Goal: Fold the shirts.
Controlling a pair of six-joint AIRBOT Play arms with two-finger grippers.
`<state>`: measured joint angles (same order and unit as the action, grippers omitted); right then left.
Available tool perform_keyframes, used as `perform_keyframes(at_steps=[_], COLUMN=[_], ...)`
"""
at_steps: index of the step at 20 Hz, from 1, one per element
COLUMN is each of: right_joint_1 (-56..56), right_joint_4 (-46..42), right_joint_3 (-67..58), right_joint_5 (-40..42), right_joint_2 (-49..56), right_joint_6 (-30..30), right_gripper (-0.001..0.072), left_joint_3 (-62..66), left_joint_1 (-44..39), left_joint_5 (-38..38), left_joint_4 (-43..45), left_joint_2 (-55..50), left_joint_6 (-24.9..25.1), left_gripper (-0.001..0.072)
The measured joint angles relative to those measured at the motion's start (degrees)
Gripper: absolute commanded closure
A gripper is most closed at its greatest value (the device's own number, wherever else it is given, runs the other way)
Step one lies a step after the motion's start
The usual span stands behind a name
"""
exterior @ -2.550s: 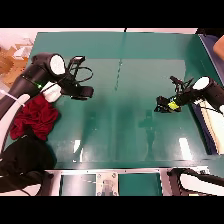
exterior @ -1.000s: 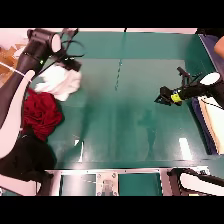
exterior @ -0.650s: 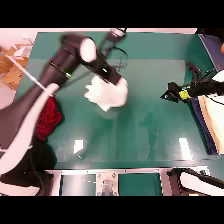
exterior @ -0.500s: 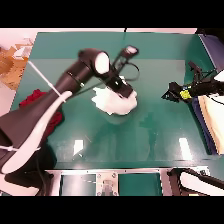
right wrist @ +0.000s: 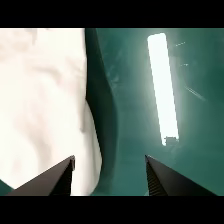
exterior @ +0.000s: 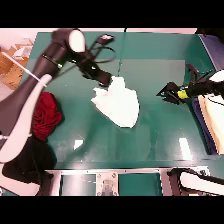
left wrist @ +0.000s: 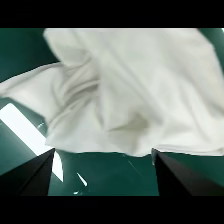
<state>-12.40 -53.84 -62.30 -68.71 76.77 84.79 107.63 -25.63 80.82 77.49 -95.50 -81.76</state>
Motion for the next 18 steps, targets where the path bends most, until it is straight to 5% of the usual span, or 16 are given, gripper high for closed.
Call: perform_keyframes(at_steps=[4, 8, 14, 15, 16, 17, 18], right_joint_1=[1.6, 6.0, 12.6, 13.4, 14.0, 14.5, 14.8], right_joint_4=[5.3, 9.0, 11.9, 12.7, 13.1, 13.6, 14.1], right_joint_3=[-0.2, -2.0, -8.5, -9.5, -10.1, -10.6, -11.1], right_joint_5=[3.4, 7.0, 10.4, 10.5, 10.7, 10.9, 11.0], right_joint_2=[7.4, 14.6, 22.3, 23.3, 24.2, 25.0, 25.6], right_joint_6=[-3.2, -5.9, -7.2, -7.3, -7.3, -7.4, -7.4], right_gripper=[0.0238, 0.0239, 0.0243, 0.0336, 0.0455, 0.0545, 0.0675], left_joint_3=[-9.0, -20.1, -24.8, -24.9, -25.1, -25.3, -25.4], left_joint_1=[8.8, 13.1, 13.5, 13.3, 13.1, 12.9, 12.8], left_joint_5=[-5.0, -20.4, -35.8, -37.2, -38.1, -38.6, -39.1], left_joint_4=[-0.2, -7.2, -32.7, -36.5, -39.5, -41.0, -42.7], left_joint_2=[0.0, -2.4, -10.3, -11.1, -12.0, -12.7, -13.1], left_joint_6=[-0.2, 1.0, 13.8, 16.0, 17.7, 19.1, 20.7], left_gripper=[0.0025, 0.0026, 0.0076, 0.0204, 0.0489, 0.0673, 0.0679])
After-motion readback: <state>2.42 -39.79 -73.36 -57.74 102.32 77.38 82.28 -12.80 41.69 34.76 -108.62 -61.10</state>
